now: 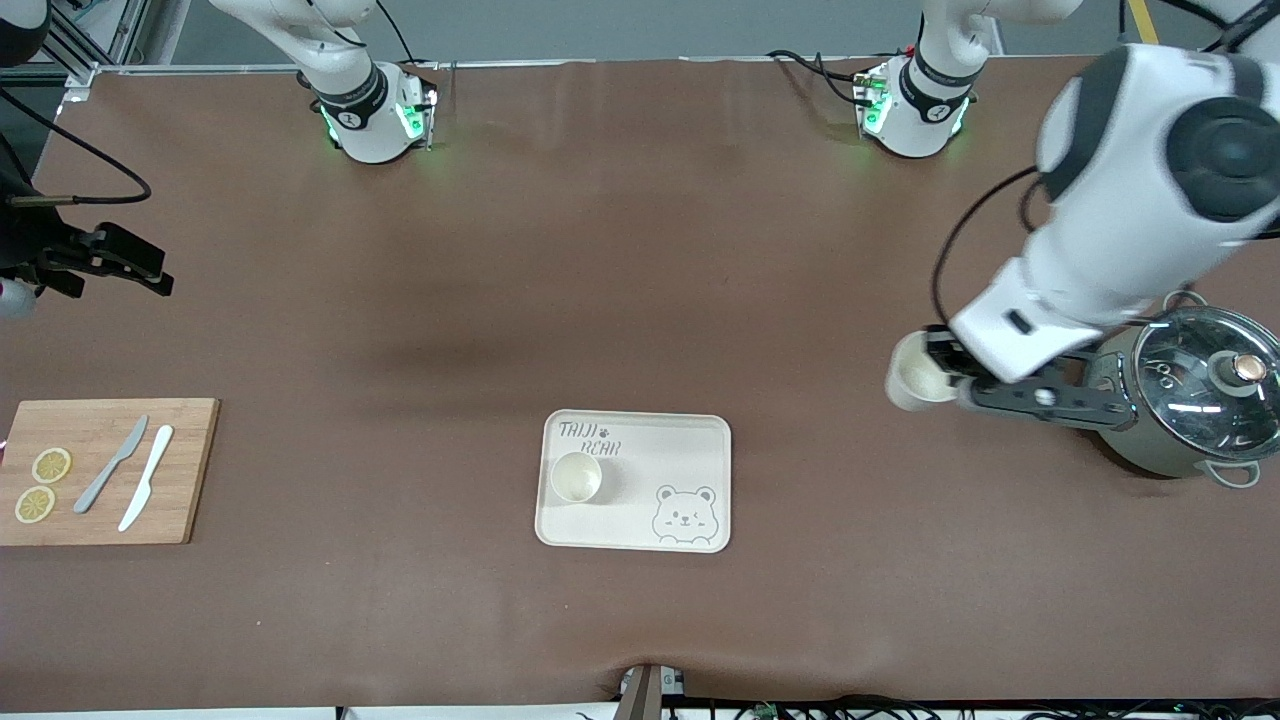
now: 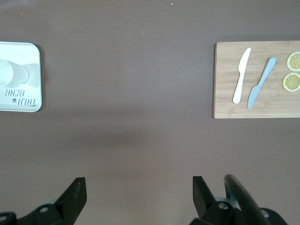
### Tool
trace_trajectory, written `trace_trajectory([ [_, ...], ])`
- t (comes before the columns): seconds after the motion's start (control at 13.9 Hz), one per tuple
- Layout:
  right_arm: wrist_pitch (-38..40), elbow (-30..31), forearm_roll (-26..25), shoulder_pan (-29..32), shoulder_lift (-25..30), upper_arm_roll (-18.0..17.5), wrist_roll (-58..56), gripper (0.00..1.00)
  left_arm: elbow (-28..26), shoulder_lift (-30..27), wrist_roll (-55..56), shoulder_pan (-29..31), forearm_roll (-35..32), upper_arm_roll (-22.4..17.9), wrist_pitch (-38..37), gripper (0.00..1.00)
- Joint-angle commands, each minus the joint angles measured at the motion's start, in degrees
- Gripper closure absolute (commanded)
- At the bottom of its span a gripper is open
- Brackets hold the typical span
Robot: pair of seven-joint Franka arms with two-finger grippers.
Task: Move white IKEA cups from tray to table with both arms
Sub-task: 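Carry the cup with the left gripper toward the steel pot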
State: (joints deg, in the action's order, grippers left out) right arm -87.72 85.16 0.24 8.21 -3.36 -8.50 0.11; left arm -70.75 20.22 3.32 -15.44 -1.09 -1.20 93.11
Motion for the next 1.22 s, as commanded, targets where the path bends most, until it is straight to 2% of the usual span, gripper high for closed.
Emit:
trace_trajectory([
  [0.0, 0.45, -0.08, 0.55, 0.32, 0.11, -0.29, -0.38, 0.00, -2.46, -2.46, -6.03, 4.35, -0.66, 0.23, -1.69, 1.00],
  [0.29, 0.45, 0.00, 0.55, 0.41, 0.11, -0.29, -0.38, 0.00, -5.00, -3.08, -11.57, 9.27, -0.58, 0.40, -1.00, 1.00],
  [0.65, 0.45, 0.00, 0.55, 0.41, 0.11, -0.20, -0.38, 0.00, -21.16, -8.87, -15.80, 12.27, 0.92, 0.58, 11.99, 1.00],
  [1.01, 0.45, 0.00, 0.55, 0.41, 0.02, -0.20, -0.38, 0.00, -32.67, -12.74, -20.46, 15.35, 4.25, 0.58, 20.17, 1.00],
  [1.15, 0.45, 0.00, 0.55, 0.41, 0.02, -0.29, -0.38, 0.00, -35.58, -13.53, -22.47, 16.66, 6.27, 0.58, 21.93, 1.00],
])
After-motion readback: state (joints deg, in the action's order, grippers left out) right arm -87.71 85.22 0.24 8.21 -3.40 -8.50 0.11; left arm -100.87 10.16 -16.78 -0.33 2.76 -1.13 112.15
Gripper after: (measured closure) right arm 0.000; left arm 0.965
